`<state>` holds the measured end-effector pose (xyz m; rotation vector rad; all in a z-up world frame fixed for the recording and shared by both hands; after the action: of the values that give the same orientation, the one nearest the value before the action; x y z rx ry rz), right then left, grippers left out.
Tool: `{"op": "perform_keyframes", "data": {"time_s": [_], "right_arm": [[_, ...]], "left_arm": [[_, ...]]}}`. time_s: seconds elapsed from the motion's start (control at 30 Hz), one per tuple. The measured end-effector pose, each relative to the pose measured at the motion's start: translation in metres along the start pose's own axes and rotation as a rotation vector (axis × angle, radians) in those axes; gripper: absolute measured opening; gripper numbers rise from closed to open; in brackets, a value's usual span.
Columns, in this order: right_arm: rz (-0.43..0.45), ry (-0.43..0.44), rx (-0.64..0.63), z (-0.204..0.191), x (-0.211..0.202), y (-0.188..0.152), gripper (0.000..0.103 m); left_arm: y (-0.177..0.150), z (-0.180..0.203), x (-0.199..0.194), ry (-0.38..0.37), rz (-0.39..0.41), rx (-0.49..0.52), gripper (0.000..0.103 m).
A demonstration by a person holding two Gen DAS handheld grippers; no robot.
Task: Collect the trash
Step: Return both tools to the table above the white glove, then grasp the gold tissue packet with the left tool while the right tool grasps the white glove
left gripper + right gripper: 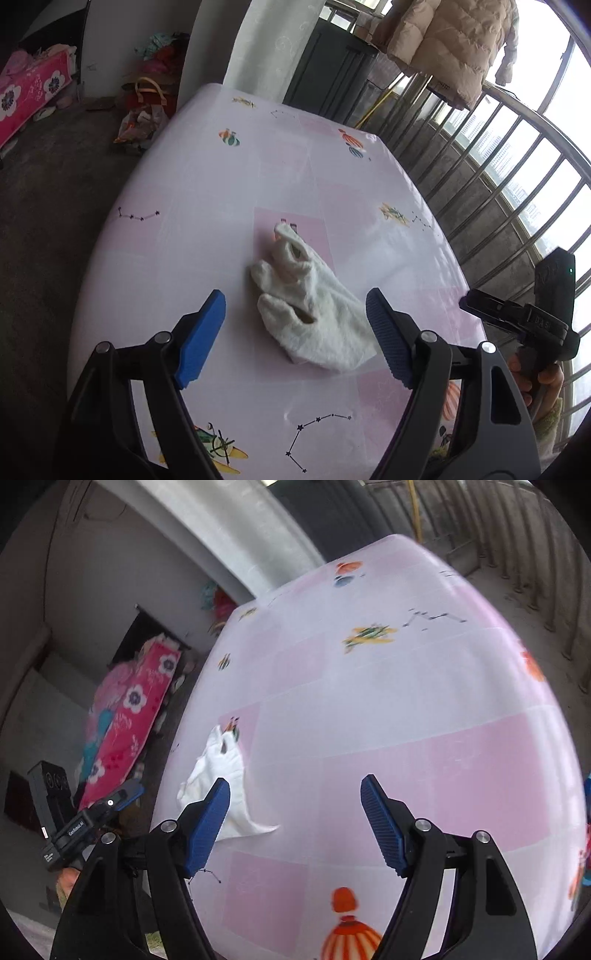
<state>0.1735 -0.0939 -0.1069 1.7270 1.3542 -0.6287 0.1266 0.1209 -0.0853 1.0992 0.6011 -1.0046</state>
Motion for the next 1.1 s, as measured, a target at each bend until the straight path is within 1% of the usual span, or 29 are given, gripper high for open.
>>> {"op": "perform_keyframes", "data": {"time_s": [0.03, 0.1, 0.13, 0.2, 0.23, 0.27, 0.3, 0.33, 0.37, 0.4, 0.43, 0.47, 0.5, 0.63, 0.7, 0.8, 0.9, 0.93, 0.97, 1.03, 1.1], "right_arm": [[-0.026, 0.0, -0.021, -0.011, 0.012, -0.002, 0.068], [-0.067, -0.004, -0.043, -0.027, 0.034, -0.006, 0.065], [-0.086, 0.0, -0.047, -0.033, 0.044, -0.008, 0.064], [-0.112, 0.004, -0.057, -0.042, 0.061, -0.016, 0.062], [-0.124, -0.006, -0.061, -0.044, 0.069, -0.018, 0.06], [-0.138, -0.02, -0.067, -0.047, 0.076, -0.018, 0.057], [-0.155, -0.032, -0.07, -0.049, 0.084, -0.018, 0.053], [-0.175, -0.04, -0.068, -0.049, 0.092, -0.018, 0.045], [-0.169, -0.037, -0.072, -0.051, 0.093, -0.018, 0.038], [-0.182, -0.038, -0.073, -0.053, 0.096, -0.019, 0.028], [-0.187, -0.031, -0.071, -0.056, 0.096, -0.02, 0.024], [-0.188, -0.023, -0.071, -0.058, 0.096, -0.02, 0.016], [-0.186, -0.018, -0.071, -0.06, 0.093, -0.02, 0.01], [-0.127, -0.038, -0.04, -0.054, 0.077, -0.011, 0.008], [-0.097, -0.056, -0.006, -0.042, 0.066, -0.008, 0.008], [-0.067, -0.08, 0.052, -0.021, 0.053, -0.007, 0.008], [-0.043, -0.151, 0.1, 0.004, 0.039, -0.013, 0.008], [-0.041, -0.174, 0.119, 0.014, 0.034, -0.018, 0.008], [-0.042, -0.18, 0.138, 0.02, 0.03, -0.022, 0.008], [-0.047, -0.171, 0.171, 0.031, 0.025, -0.031, 0.008], [-0.051, -0.175, 0.19, 0.036, 0.022, -0.04, 0.008]], "left_arm": [[-0.007, -0.002, 0.004, -0.016, -0.012, 0.007, 0.065], [-0.016, -0.002, 0.016, -0.044, -0.04, 0.018, 0.054], [-0.019, -0.004, 0.022, -0.057, -0.058, 0.017, 0.05], [-0.022, -0.007, 0.032, -0.088, -0.085, 0.009, 0.036], [-0.023, -0.008, 0.036, -0.1, -0.092, 0.008, 0.033], [-0.023, -0.01, 0.039, -0.107, -0.098, 0.007, 0.028], [-0.024, -0.011, 0.039, -0.12, -0.1, 0.009, 0.026], [-0.022, -0.01, 0.039, -0.133, -0.097, 0.016, 0.025], [-0.021, -0.009, 0.039, -0.146, -0.091, 0.025, 0.021], [-0.021, -0.006, 0.036, -0.161, -0.087, 0.036, 0.018], [-0.019, -0.004, 0.036, -0.176, -0.083, 0.044, 0.017], [-0.017, -0.002, 0.035, -0.186, -0.079, 0.049, 0.015], [-0.015, 0.0, 0.034, -0.199, -0.074, 0.053, 0.015], [-0.008, 0.008, 0.027, -0.238, -0.042, 0.075, 0.015], [-0.006, 0.007, 0.028, -0.236, -0.041, 0.077, 0.015], [-0.008, 0.003, 0.034, -0.223, -0.062, 0.072, 0.015], [-0.008, 0.0, 0.039, -0.207, -0.076, 0.075, 0.015], [-0.006, 0.0, 0.04, -0.198, -0.076, 0.079, 0.015], [-0.003, 0.0, 0.042, -0.184, -0.076, 0.085, 0.015], [0.003, -0.003, 0.049, -0.133, -0.08, 0.094, 0.015], [0.006, -0.01, 0.064, -0.079, -0.114, 0.09, 0.015]]}}
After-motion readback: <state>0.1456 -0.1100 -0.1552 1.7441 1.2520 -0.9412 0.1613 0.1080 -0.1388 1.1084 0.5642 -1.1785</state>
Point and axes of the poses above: each gripper's, at about its wrist camera, not at the fingertips, and x roughly the way its jaws point, z to its right, y to its top, the point moved 9 cm from there along x, roughly the way its jaws point, and after that the axes turned 11 degrees about -z, right-handed, at the moved point
